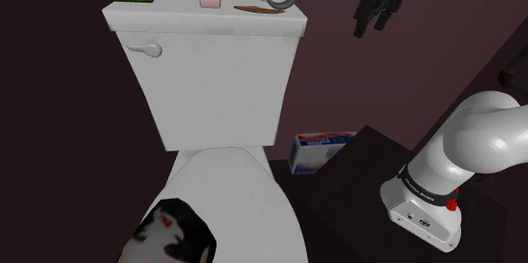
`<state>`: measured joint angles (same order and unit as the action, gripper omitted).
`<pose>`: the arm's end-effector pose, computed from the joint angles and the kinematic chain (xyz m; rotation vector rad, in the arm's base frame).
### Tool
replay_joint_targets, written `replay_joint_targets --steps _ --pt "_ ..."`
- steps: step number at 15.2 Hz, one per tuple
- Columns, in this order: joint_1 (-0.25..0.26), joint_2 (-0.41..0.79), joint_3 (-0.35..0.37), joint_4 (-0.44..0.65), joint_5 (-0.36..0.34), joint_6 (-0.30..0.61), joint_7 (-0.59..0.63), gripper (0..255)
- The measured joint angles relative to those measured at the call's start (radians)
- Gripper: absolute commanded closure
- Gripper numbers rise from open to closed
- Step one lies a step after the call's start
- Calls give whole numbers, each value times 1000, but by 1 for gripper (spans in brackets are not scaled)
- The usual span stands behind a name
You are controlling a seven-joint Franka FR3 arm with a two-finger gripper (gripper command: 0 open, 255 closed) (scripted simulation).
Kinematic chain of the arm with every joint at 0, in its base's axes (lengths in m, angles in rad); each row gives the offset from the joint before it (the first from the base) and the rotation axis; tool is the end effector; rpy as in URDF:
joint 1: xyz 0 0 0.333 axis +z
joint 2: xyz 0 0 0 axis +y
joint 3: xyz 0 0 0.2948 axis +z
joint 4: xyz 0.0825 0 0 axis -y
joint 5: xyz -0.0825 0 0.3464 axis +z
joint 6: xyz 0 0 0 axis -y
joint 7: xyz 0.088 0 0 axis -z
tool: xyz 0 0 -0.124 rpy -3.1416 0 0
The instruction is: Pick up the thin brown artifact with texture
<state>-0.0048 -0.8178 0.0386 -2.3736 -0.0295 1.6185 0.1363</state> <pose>0.2820 0.0091 0.5642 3.0824 -0.1749 0.1030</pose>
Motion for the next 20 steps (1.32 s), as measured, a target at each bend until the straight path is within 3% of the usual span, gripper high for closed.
replay_joint_targets --steps 5,10,20 --pt "30 128 3 101 -19 14 -74 0" --pt "72 344 18 295 -49 14 -194 0" --pt "157 742 99 749 -122 -87 -403 0"
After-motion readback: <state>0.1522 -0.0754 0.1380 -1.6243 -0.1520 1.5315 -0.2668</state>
